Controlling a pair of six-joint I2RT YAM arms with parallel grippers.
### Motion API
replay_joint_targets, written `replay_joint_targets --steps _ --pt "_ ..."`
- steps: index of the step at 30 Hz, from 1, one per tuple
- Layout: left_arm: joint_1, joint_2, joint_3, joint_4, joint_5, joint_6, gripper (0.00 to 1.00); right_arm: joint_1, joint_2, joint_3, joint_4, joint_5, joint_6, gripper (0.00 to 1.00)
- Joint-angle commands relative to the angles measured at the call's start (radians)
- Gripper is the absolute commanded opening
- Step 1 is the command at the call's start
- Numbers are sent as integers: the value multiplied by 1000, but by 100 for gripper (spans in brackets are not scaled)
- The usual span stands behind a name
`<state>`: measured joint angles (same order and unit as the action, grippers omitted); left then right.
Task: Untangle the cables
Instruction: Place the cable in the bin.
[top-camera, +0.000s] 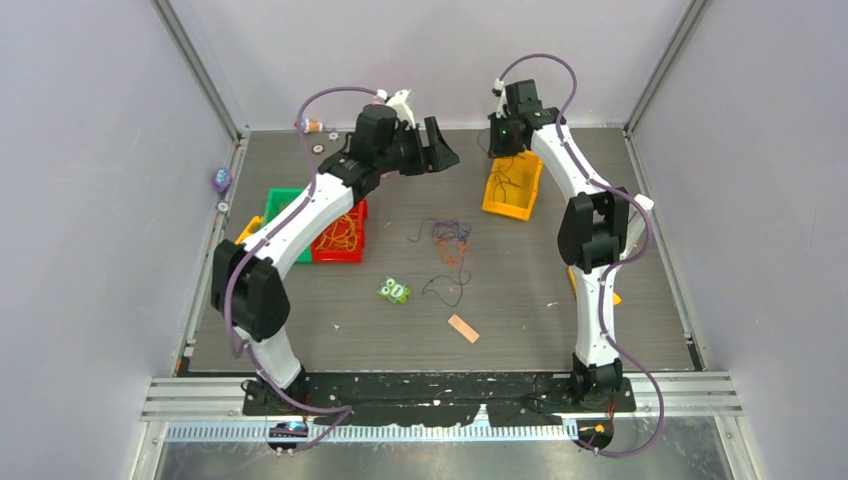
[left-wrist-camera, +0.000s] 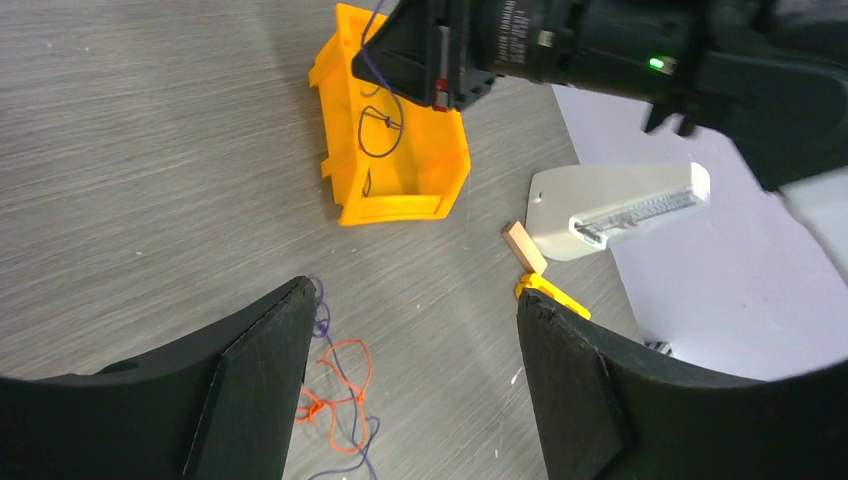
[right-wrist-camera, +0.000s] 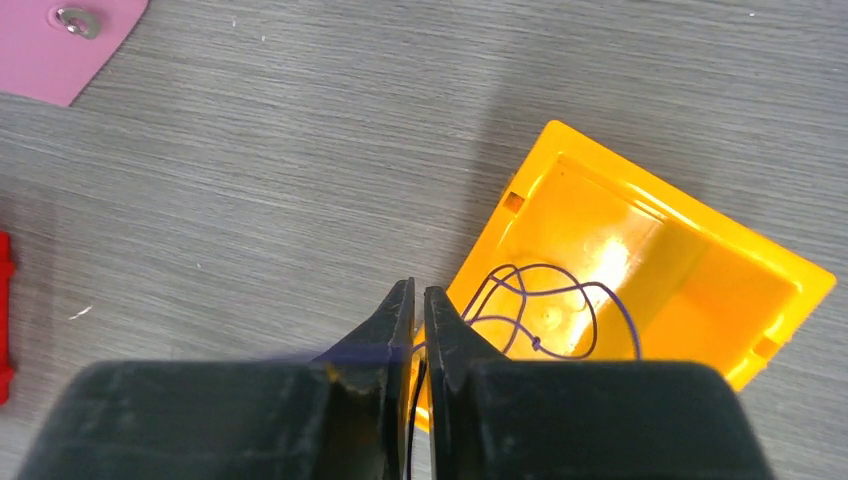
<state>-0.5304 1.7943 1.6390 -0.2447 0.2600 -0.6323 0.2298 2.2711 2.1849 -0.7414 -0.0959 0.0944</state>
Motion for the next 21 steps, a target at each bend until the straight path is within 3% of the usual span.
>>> replay_joint_targets --steps 1,2,6,7,9,13,14,19,21 --pt "4 -128 -71 12 -30 71 75 -18 18 42 45 -29 44 19" --pt "5 -146 -87 3 -35 82 75 -21 10 36 42 -13 45 28" --pt "13 -208 -142 -17 -62 103 76 -24 -53 -6 37 105 29 49" --pt "14 -220 -157 -15 -62 104 76 -25 -60 -17 34 145 26 50" --pt "17 -240 -178 -17 -62 105 76 -31 -86 -29 25 176 20 48" --pt "22 -281 -216 -33 -66 118 75 -46 -128 -81 22 169 16 24" --pt "24 -292 -225 -38 -66 122 75 -46 -141 -91 21 151 6 23" --pt "59 -380 -303 -52 -70 129 78 -16 -247 -219 60 27 -73 62" --pt "81 -431 -355 -51 -72 130 78 21 -275 -247 58 60 -127 68"
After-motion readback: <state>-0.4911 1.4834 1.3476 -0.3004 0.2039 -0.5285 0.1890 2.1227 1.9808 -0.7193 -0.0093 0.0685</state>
